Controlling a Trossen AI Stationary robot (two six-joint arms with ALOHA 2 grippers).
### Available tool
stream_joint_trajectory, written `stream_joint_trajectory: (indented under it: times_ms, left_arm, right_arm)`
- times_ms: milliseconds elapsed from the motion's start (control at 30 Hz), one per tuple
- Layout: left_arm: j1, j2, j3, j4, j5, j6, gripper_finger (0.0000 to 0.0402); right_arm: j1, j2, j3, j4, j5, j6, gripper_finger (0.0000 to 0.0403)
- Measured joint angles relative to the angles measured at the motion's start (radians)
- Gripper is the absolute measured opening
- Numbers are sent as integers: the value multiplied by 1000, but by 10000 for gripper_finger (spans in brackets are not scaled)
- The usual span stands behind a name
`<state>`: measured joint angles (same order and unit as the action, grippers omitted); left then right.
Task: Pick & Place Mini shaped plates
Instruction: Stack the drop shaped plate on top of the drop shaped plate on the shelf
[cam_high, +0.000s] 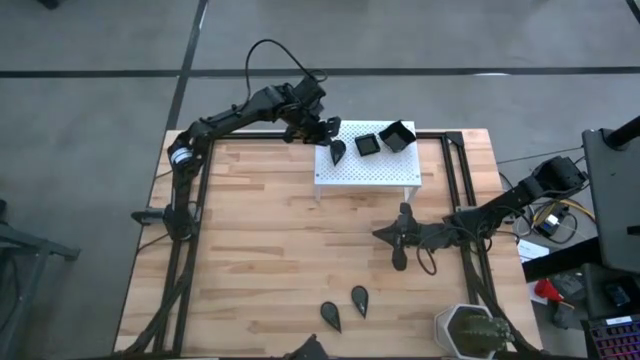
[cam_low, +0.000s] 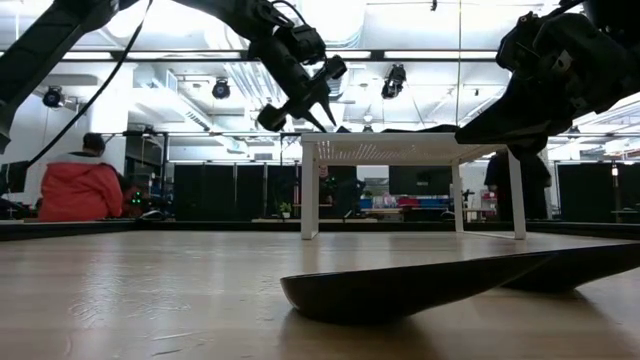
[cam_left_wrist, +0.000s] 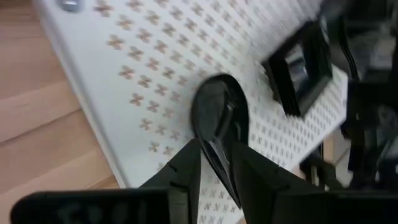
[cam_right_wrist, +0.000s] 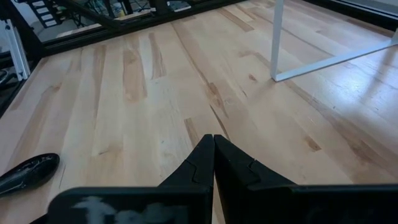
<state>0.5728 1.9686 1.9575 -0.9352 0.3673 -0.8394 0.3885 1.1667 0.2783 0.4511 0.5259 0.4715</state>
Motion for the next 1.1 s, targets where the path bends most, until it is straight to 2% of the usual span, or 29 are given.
stream_joint_trajectory:
  times_ms: [167, 367, 567, 933, 1100]
  left_arm:
    - [-23, -11, 0, -37, 17, 168, 81]
    - [-71, -49, -1, -45, -11, 259, 83]
    - [-151, -102, -1, -35, -132, 346, 83]
    - [-340, -148, -25, -6, -295, 397, 83]
    - [-444, -175, -78, 43, -357, 400, 83]
  right_arm:
    - [0, 0, 0, 0, 0, 0, 8]
    - [0, 0, 0, 0, 0, 0, 8]
    - [0, 0, 0, 1, 0, 0, 8]
    - [0, 0, -2, 0, -4, 12, 8]
    - [0, 0, 0, -7, -113, 26, 8]
